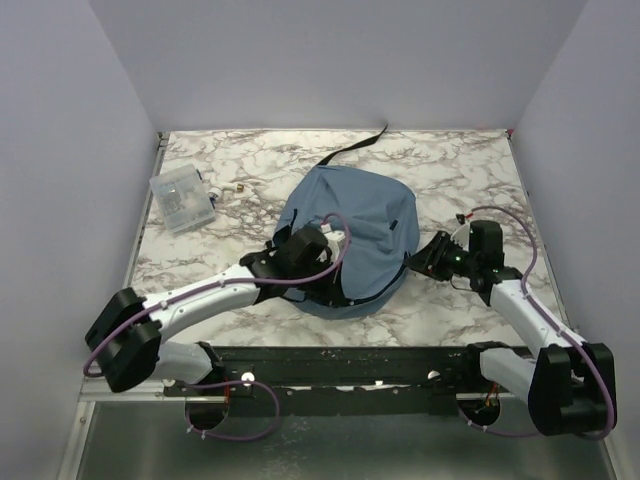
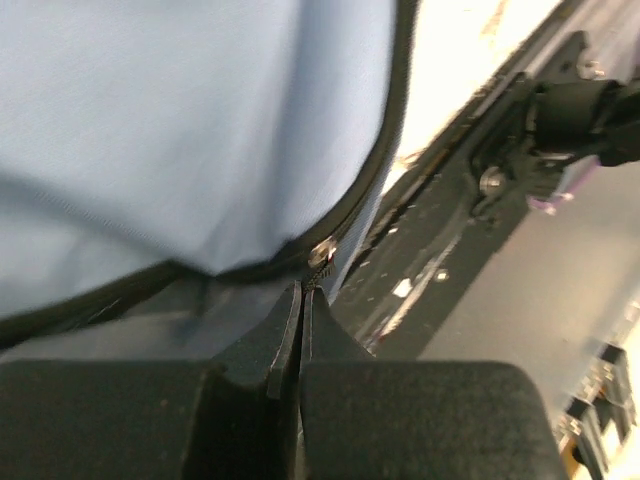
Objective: Pack the student bag
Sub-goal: Zip the student bag at the center of the board.
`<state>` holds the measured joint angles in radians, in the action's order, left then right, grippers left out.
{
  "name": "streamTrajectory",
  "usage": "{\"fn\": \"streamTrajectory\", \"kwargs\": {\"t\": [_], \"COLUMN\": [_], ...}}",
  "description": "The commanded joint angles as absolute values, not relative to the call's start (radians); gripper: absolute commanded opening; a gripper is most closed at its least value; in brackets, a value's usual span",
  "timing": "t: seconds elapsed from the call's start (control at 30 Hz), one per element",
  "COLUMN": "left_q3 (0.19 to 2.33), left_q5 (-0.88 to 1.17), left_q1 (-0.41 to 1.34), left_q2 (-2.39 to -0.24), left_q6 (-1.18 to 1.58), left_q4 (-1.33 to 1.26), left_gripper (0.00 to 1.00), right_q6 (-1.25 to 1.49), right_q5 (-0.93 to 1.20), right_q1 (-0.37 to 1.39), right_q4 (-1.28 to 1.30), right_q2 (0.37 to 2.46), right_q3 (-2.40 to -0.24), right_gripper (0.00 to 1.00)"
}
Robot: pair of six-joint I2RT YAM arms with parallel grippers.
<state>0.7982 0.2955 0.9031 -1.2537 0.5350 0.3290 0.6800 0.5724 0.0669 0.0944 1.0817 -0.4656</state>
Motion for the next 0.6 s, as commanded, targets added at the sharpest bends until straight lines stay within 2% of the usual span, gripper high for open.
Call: {"fn": "streamTrajectory", "kwargs": {"t": [0.0, 0.1, 0.2, 0.37, 0.47, 0.57], "left_q3": [0.927, 0.994, 1.037, 1.085, 1.104, 1.114], "left_q5": [0.532, 0.591, 0.644, 0.680, 0.689, 0.676], "left_q1": [0.909, 0.925, 0.939, 0.964, 0.975, 0.999], "left_q2": [-1.405, -1.480, -1.524, -1.577, -1.597, -1.609], "left_q6": [0.561, 0.578, 0.601, 0.604, 0.616, 0.623], "left_q4": [0.195, 0.157, 0.129, 0.122, 0.118, 0.112], "left_gripper": [0.00, 0.00, 0.00, 0.00, 0.00, 0.00], "right_q6": [0.591, 0.683, 0.720, 0.820, 0.858, 0.872], "right_q5": [0.597, 0.584, 0.514, 0.564, 0.595, 0.577], "right_q1": [0.063, 0.125, 0.155, 0.169, 0.189, 0.233], "right_q4": [0.300, 0.345, 0.458, 0.449, 0.383, 0.333], "right_q2": [1.011, 0.933, 0.841, 0.747, 0.773, 0.834], "right_q3": [-0.498, -0.470, -0.458, -0.401, -0.366, -0.360], "right_gripper": [0.46, 0.61, 0.66, 0.65, 0.63, 0.54]}}
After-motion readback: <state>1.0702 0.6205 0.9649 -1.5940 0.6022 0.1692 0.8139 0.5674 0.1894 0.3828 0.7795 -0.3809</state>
